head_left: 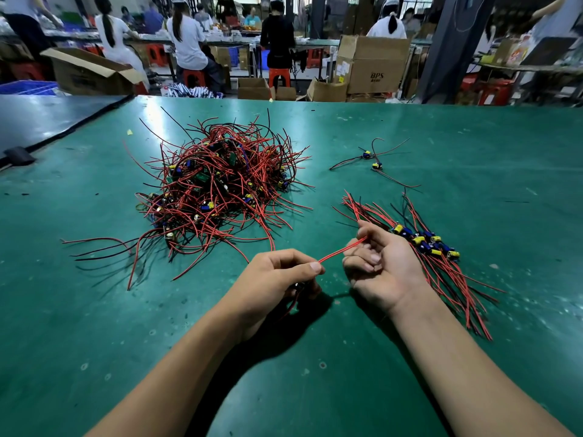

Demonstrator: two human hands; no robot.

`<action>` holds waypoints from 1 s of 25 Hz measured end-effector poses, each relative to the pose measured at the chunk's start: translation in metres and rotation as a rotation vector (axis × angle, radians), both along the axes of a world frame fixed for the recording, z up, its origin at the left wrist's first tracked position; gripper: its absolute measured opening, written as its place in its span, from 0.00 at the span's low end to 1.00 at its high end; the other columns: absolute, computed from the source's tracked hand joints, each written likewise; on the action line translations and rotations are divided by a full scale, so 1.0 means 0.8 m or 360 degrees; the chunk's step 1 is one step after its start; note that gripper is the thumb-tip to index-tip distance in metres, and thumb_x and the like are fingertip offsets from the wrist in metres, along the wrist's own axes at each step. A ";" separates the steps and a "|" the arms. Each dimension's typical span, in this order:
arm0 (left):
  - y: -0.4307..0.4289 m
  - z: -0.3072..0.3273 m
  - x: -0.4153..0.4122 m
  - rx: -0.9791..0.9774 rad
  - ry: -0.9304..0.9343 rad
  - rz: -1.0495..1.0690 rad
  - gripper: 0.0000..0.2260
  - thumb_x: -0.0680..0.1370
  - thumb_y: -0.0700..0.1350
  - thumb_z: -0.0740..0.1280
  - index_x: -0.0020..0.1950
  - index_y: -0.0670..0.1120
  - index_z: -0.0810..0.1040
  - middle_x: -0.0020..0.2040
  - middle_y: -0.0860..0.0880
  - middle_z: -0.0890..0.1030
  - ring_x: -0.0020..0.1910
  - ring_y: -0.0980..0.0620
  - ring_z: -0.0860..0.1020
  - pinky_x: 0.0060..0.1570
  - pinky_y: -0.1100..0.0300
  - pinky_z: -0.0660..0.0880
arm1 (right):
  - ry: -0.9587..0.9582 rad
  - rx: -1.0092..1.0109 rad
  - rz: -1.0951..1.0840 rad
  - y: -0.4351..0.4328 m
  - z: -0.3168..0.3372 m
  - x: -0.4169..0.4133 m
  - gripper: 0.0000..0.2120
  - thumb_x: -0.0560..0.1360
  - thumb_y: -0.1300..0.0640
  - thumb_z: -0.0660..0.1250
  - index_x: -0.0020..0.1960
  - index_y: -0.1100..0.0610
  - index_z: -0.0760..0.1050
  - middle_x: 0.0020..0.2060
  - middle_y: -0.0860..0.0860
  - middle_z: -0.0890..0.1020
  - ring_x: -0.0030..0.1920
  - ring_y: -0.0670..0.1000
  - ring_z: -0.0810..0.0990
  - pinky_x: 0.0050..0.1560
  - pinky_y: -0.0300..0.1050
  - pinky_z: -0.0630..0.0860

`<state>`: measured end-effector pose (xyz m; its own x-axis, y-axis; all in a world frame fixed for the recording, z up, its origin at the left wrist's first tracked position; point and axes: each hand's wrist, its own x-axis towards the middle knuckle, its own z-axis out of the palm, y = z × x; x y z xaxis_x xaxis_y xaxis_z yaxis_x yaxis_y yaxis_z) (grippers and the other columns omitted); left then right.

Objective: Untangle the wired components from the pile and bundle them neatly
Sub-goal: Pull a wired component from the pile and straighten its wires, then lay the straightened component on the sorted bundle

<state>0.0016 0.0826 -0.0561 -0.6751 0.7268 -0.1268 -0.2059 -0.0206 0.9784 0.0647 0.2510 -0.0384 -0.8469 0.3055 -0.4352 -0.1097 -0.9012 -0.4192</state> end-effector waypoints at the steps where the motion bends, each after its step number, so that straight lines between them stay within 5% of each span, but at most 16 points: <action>1: -0.001 0.000 0.000 -0.0010 0.0004 0.0011 0.09 0.69 0.45 0.73 0.43 0.39 0.82 0.33 0.44 0.80 0.36 0.46 0.76 0.41 0.54 0.67 | 0.0024 -0.0039 0.0054 0.000 0.001 0.001 0.13 0.73 0.61 0.66 0.31 0.58 0.69 0.26 0.46 0.59 0.15 0.43 0.60 0.15 0.34 0.57; 5: 0.001 0.003 -0.002 0.0030 -0.0085 0.0145 0.07 0.76 0.42 0.69 0.49 0.39 0.80 0.36 0.41 0.79 0.36 0.44 0.79 0.43 0.52 0.76 | -0.0021 0.0268 0.0043 -0.006 0.000 -0.001 0.16 0.78 0.46 0.67 0.42 0.59 0.75 0.27 0.47 0.66 0.18 0.41 0.62 0.17 0.31 0.59; 8: 0.004 0.007 -0.005 0.0141 -0.0345 0.0263 0.15 0.80 0.50 0.63 0.56 0.40 0.78 0.41 0.40 0.82 0.36 0.44 0.82 0.41 0.54 0.82 | -0.0126 0.0569 -0.0026 -0.017 -0.005 -0.004 0.23 0.73 0.38 0.69 0.51 0.59 0.78 0.30 0.48 0.70 0.22 0.41 0.64 0.20 0.33 0.62; 12: 0.002 0.013 -0.012 0.0299 -0.0647 0.0261 0.24 0.81 0.59 0.55 0.65 0.41 0.73 0.55 0.36 0.82 0.49 0.40 0.84 0.48 0.50 0.81 | -0.0187 0.0789 -0.0036 -0.027 -0.010 -0.008 0.24 0.72 0.38 0.71 0.54 0.58 0.79 0.32 0.49 0.72 0.23 0.43 0.67 0.22 0.35 0.66; 18: 0.001 0.012 -0.016 0.0388 -0.0724 0.0202 0.30 0.80 0.64 0.52 0.69 0.42 0.69 0.60 0.34 0.80 0.56 0.37 0.81 0.54 0.47 0.78 | -0.0171 0.1025 -0.0017 -0.029 -0.016 -0.005 0.17 0.75 0.43 0.70 0.50 0.58 0.79 0.31 0.48 0.73 0.24 0.44 0.69 0.23 0.37 0.67; 20: 0.001 0.010 -0.017 0.0417 -0.0734 0.0178 0.32 0.79 0.66 0.51 0.71 0.44 0.68 0.61 0.36 0.79 0.59 0.38 0.80 0.56 0.46 0.77 | -0.0196 0.1448 0.0003 -0.035 -0.021 -0.003 0.14 0.74 0.44 0.73 0.48 0.55 0.80 0.33 0.48 0.77 0.26 0.45 0.73 0.25 0.38 0.70; 22: 0.001 0.009 -0.015 0.0416 -0.0750 0.0096 0.34 0.77 0.69 0.52 0.72 0.46 0.68 0.62 0.39 0.80 0.59 0.42 0.80 0.56 0.50 0.78 | -0.0300 0.2106 -0.0033 -0.044 -0.030 -0.002 0.11 0.72 0.46 0.76 0.49 0.51 0.81 0.40 0.48 0.82 0.36 0.46 0.80 0.35 0.41 0.77; 25: 0.001 0.007 -0.014 0.0333 -0.0726 0.0018 0.36 0.75 0.71 0.51 0.72 0.48 0.69 0.62 0.40 0.79 0.60 0.45 0.79 0.59 0.53 0.77 | -0.0331 0.2791 -0.0167 -0.051 -0.040 -0.002 0.07 0.72 0.54 0.76 0.50 0.50 0.83 0.45 0.47 0.82 0.44 0.44 0.80 0.48 0.37 0.76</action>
